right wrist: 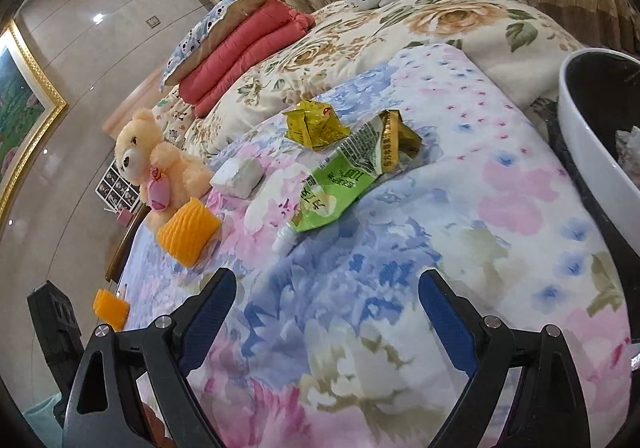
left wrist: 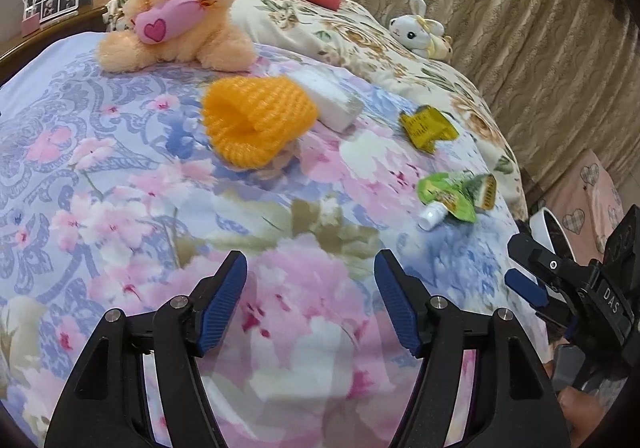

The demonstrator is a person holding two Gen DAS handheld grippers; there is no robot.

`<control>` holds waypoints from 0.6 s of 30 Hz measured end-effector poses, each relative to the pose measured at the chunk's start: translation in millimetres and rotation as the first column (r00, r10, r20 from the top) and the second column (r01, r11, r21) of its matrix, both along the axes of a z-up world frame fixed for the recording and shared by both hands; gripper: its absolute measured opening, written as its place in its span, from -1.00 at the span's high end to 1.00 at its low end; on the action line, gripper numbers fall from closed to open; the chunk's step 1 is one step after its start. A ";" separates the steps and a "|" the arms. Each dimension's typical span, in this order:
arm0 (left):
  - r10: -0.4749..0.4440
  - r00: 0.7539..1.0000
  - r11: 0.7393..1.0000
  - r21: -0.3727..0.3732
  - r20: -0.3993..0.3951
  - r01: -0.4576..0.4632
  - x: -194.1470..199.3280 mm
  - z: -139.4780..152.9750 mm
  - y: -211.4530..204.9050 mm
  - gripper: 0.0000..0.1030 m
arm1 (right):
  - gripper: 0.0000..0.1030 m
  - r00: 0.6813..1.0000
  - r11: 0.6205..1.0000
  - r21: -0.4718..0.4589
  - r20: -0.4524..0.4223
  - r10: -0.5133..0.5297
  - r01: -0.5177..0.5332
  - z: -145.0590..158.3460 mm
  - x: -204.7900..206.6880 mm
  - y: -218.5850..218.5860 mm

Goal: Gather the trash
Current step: 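Move both open tools back toward the foam net and green pouch, then grasp the orange foam net with the left tool while the right tool grasps the green pouch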

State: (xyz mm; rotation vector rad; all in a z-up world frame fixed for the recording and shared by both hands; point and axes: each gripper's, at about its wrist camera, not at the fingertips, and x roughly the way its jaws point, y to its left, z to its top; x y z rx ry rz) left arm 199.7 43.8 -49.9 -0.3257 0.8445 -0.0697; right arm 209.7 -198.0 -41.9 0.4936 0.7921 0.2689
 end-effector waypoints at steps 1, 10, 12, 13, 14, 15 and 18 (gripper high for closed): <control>0.002 1.000 1.000 0.002 -0.002 -0.002 2.4 0.1 1.8 -0.36 | -0.82 1.000 1.000 -0.001 -0.002 -0.001 0.001 -0.4 3.3 1.5; 0.031 0.999 0.999 0.025 -0.018 -0.031 32.2 0.7 23.0 -0.44 | -0.82 0.999 1.000 -0.006 -0.021 -0.024 0.024 -7.4 32.3 9.8; 0.039 0.999 0.999 0.027 -0.019 -0.039 39.5 2.0 28.1 -0.45 | -0.82 0.999 1.000 -0.012 -0.014 -0.029 0.028 -7.5 37.5 11.6; 0.043 0.999 0.999 0.027 -0.018 -0.043 42.6 2.6 30.1 -0.45 | -0.82 0.999 0.999 -0.016 -0.015 -0.030 0.030 -7.6 41.1 12.9; 0.047 0.999 0.999 0.026 -0.016 -0.047 45.8 3.0 32.4 -0.46 | -0.82 0.999 0.999 -0.017 -0.015 -0.032 0.031 -8.1 43.7 13.7; 0.052 0.999 0.998 0.024 -0.015 -0.052 49.8 3.2 34.3 -0.46 | -0.83 0.999 0.999 -0.016 -0.016 -0.034 0.034 -8.4 46.7 14.6; 0.062 0.998 0.998 0.013 -0.013 -0.062 61.0 1.7 38.5 -0.50 | -0.85 0.999 0.998 -0.031 -0.011 -0.049 0.048 -8.7 55.7 18.6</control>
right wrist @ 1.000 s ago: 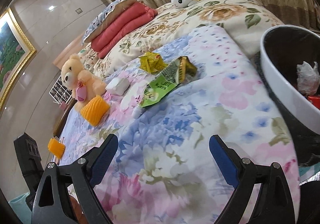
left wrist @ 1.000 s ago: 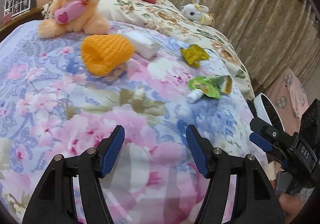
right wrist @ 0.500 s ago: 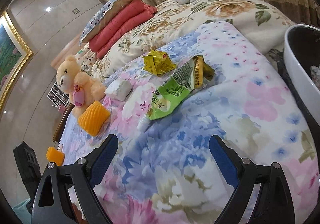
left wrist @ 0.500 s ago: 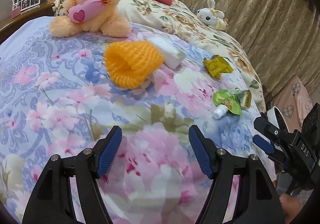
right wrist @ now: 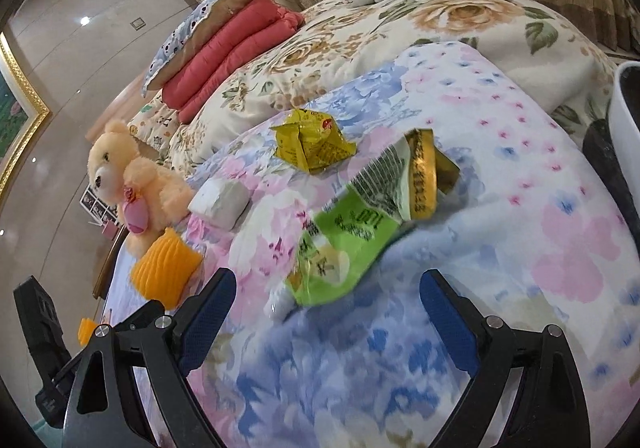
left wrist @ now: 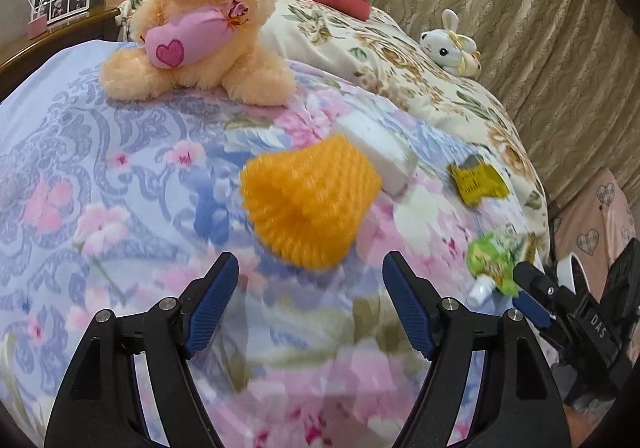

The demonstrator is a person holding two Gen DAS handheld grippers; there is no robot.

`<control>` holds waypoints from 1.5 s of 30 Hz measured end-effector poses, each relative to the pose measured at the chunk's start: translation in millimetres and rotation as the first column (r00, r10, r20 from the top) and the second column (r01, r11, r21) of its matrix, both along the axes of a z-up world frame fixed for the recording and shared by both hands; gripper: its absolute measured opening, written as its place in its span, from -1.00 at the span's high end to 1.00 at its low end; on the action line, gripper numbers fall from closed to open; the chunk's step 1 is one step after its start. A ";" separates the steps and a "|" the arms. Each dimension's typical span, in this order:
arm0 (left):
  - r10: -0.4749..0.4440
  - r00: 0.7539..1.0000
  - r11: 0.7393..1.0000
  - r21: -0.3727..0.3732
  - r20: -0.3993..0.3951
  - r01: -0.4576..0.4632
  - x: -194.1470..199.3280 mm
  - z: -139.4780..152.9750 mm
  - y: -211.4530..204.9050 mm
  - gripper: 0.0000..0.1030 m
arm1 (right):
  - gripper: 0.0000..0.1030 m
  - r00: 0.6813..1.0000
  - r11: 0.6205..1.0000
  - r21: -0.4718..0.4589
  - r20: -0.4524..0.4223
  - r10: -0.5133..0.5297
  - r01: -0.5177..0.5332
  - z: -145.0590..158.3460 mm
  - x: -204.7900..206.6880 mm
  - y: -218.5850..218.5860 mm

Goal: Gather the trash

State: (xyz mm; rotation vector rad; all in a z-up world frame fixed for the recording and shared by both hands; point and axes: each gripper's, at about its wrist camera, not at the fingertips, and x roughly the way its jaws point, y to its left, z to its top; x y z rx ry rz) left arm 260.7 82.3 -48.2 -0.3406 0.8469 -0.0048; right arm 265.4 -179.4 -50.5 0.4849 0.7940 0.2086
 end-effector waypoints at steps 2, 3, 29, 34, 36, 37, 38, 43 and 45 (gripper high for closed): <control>0.002 1.000 1.000 -0.009 -0.004 -0.002 9.5 -2.6 1.6 -0.50 | -0.85 1.000 1.000 -0.021 0.005 -0.013 0.013 -0.1 4.9 3.0; 0.002 1.000 1.000 -0.014 -0.008 -0.002 14.1 -3.9 1.7 -0.50 | -0.85 1.000 0.999 -0.033 0.006 -0.019 0.019 -0.1 7.5 4.8; -0.177 0.982 0.984 0.015 0.067 0.176 -12.7 11.3 -65.4 0.45 | 0.28 0.997 0.999 -0.026 0.064 0.046 -0.044 11.4 -31.7 -28.1; -0.222 0.973 0.975 0.002 0.062 0.223 -24.2 13.1 -90.2 0.45 | 0.28 0.996 0.999 -0.012 0.078 0.050 -0.049 17.4 -51.2 -41.5; -0.245 0.968 0.970 0.002 0.062 0.245 -29.4 13.9 -101.4 0.45 | 0.28 0.995 0.999 -0.009 0.081 0.051 -0.050 18.9 -58.3 -46.6; -0.252 0.966 0.968 0.003 0.062 0.252 -31.3 14.0 -105.2 0.45 | 0.28 0.995 0.999 -0.009 0.083 0.051 -0.050 19.7 -62.2 -49.9; -0.260 0.964 0.965 0.004 0.062 0.261 -33.3 14.4 -109.8 0.45 | 0.28 0.995 0.999 -0.010 0.085 0.049 -0.048 19.9 -64.9 -52.7; -0.297 0.953 0.955 0.003 0.066 0.298 -42.6 18.2 -131.0 0.45 | 0.28 0.995 1.000 -0.007 0.096 0.026 -0.025 22.2 -83.3 -71.3; -0.314 0.947 0.949 0.003 0.067 0.314 -45.6 19.9 -140.0 0.45 | 0.28 0.995 1.000 -0.005 0.101 0.010 -0.009 23.8 -90.2 -80.5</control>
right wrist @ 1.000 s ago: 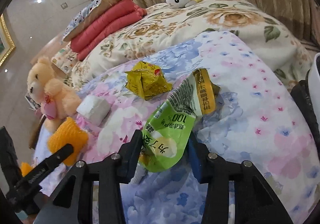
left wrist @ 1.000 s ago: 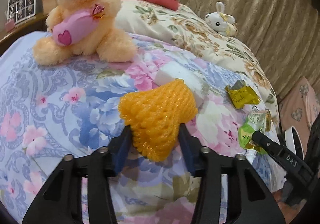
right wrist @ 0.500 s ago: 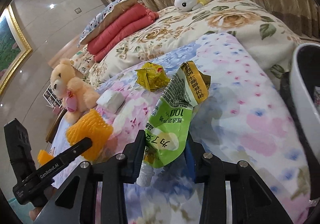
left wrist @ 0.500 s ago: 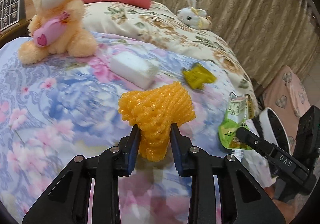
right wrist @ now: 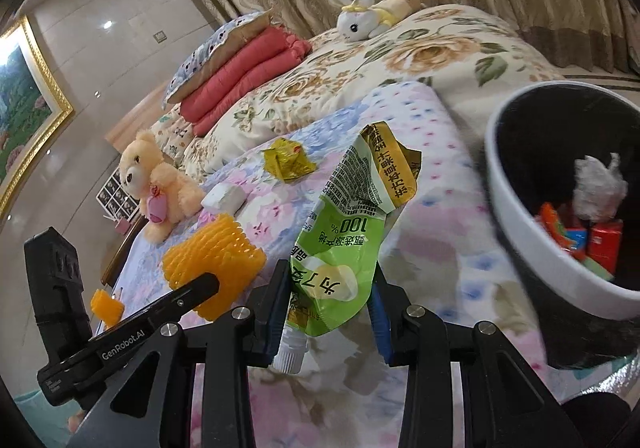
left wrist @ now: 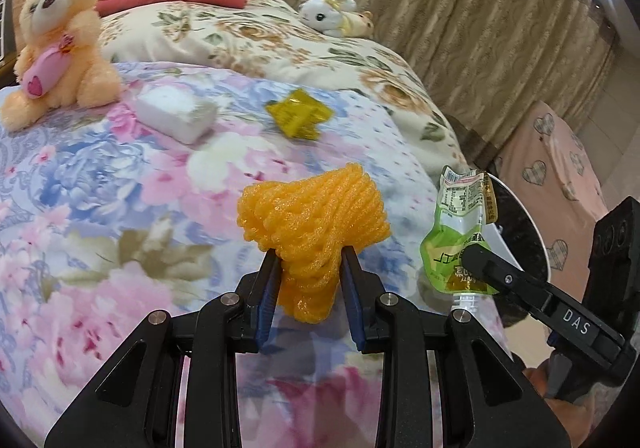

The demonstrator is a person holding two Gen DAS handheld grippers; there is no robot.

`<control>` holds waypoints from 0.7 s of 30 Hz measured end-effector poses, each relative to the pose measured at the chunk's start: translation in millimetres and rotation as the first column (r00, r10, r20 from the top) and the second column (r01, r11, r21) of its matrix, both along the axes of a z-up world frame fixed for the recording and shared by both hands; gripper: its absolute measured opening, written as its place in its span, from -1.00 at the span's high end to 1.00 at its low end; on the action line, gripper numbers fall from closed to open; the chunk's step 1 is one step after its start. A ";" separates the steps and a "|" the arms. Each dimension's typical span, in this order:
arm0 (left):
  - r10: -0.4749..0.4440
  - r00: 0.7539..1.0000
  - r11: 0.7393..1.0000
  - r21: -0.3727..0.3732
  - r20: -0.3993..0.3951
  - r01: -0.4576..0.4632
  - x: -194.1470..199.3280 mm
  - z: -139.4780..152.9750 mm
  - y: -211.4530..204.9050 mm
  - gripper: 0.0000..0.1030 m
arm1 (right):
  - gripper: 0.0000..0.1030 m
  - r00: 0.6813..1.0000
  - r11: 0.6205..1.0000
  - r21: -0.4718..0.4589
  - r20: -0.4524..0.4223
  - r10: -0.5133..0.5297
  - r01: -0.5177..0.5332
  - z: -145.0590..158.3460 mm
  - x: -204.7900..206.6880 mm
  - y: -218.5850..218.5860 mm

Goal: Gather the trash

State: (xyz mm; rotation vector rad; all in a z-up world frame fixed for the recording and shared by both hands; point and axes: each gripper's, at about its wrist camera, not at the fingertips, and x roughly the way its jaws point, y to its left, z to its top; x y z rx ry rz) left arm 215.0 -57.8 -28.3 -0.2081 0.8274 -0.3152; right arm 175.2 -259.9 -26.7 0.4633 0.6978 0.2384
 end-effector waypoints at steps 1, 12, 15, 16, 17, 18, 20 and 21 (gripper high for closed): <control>-0.009 1.000 1.000 0.001 0.002 0.009 -1.9 0.7 -3.8 0.45 | 0.28 1.000 1.000 0.003 0.002 -0.007 0.007 0.7 -2.8 -4.4; -0.092 0.996 0.996 0.005 0.011 0.092 -16.0 8.6 -43.9 0.45 | 0.28 0.997 0.997 0.017 0.023 -0.073 0.073 6.6 -29.8 -43.8; -0.111 0.994 0.994 0.003 0.014 0.111 -17.1 11.3 -54.1 0.45 | 0.28 0.995 0.996 0.019 0.027 -0.091 0.090 8.7 -36.0 -54.0; -0.115 0.993 0.993 0.003 0.015 0.115 -17.2 12.2 -57.4 0.45 | 0.28 0.995 0.995 0.019 0.029 -0.098 0.098 9.3 -38.2 -57.6; -0.120 0.993 0.993 0.003 0.016 0.120 -17.5 12.9 -60.4 0.45 | 0.28 0.994 0.995 0.019 0.031 -0.103 0.103 10.1 -40.1 -60.8; -0.127 0.992 0.992 0.003 0.017 0.127 -17.7 13.6 -64.3 0.45 | 0.28 0.993 0.994 0.020 0.033 -0.109 0.108 10.7 -41.5 -63.4; -0.139 0.990 0.990 0.003 0.018 0.139 -18.4 14.9 -71.4 0.45 | 0.28 0.992 0.993 0.022 0.036 -0.119 0.118 11.2 -44.8 -69.0; -0.149 0.989 0.989 0.004 0.020 0.149 -18.8 15.6 -76.2 0.45 | 0.28 0.991 0.992 0.021 0.037 -0.126 0.125 11.7 -46.1 -71.9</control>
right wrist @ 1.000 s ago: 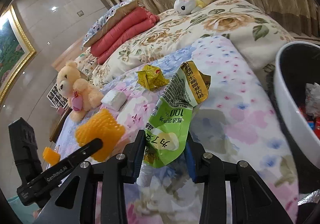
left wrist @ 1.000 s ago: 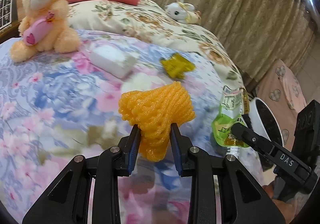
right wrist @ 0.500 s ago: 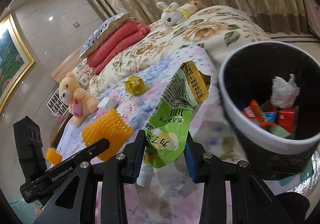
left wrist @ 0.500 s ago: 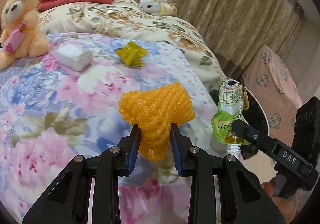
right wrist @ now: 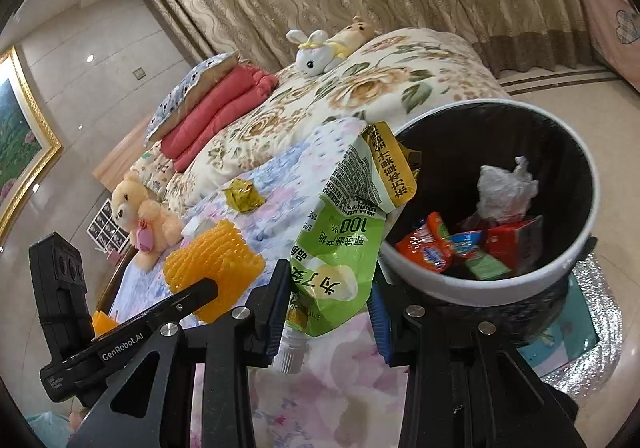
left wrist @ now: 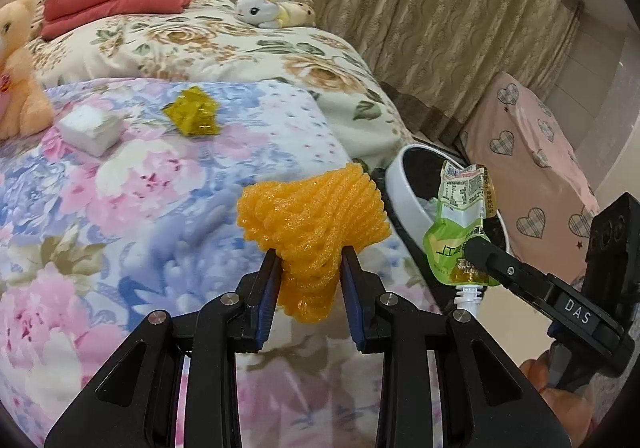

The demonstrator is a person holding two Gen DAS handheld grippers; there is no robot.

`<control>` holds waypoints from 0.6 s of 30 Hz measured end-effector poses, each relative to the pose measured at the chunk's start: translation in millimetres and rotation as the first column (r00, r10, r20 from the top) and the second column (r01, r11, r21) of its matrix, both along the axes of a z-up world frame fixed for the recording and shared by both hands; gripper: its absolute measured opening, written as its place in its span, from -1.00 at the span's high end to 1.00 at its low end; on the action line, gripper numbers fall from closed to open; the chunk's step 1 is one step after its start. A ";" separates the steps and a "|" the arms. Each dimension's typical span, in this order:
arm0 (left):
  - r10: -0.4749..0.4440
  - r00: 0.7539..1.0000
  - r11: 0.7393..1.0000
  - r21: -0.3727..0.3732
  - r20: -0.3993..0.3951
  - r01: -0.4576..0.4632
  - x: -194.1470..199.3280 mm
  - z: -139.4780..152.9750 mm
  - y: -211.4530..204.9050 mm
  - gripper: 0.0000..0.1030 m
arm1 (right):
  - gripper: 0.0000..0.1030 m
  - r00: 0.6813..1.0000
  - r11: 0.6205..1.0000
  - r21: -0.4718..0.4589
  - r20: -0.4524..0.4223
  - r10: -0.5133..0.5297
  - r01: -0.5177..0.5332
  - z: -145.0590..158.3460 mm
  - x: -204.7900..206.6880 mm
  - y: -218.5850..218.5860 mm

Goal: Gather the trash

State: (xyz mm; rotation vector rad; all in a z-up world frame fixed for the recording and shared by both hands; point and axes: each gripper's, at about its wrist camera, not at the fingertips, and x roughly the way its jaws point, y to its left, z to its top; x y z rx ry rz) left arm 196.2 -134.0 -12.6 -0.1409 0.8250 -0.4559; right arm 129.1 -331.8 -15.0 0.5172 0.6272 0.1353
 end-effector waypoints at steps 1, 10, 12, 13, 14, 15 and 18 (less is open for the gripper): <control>-0.007 1.000 1.000 0.001 0.001 0.007 -0.8 0.5 -3.5 0.45 | 0.28 1.000 1.000 0.000 0.000 -0.006 0.006 0.3 -1.2 -3.1; -0.057 0.998 0.998 0.005 0.004 0.057 -3.1 3.9 -31.0 0.45 | 0.28 0.998 0.998 0.006 0.002 -0.055 0.055 -0.1 -12.4 -28.3; -0.064 0.998 0.998 0.008 0.003 0.064 -2.5 4.4 -35.6 0.45 | 0.28 0.998 0.998 0.007 0.003 -0.062 0.062 -0.1 -14.6 -32.5; -0.068 0.998 0.998 0.009 0.003 0.068 -2.5 4.7 -37.9 0.45 | 0.28 0.998 0.998 0.007 0.003 -0.065 0.065 0.0 -15.6 -34.3; -0.071 0.997 0.997 0.011 0.004 0.071 -2.5 4.9 -39.9 0.45 | 0.28 0.998 0.998 0.007 0.003 -0.067 0.067 0.3 -16.2 -35.8; -0.075 0.997 0.997 0.012 0.004 0.075 -2.5 5.3 -42.2 0.45 | 0.28 0.997 0.997 0.008 0.004 -0.071 0.071 0.7 -17.2 -37.7; -0.084 0.996 0.996 0.015 0.005 0.084 -2.6 6.1 -46.6 0.45 | 0.28 0.997 0.997 0.010 0.007 -0.079 0.079 2.0 -18.5 -41.3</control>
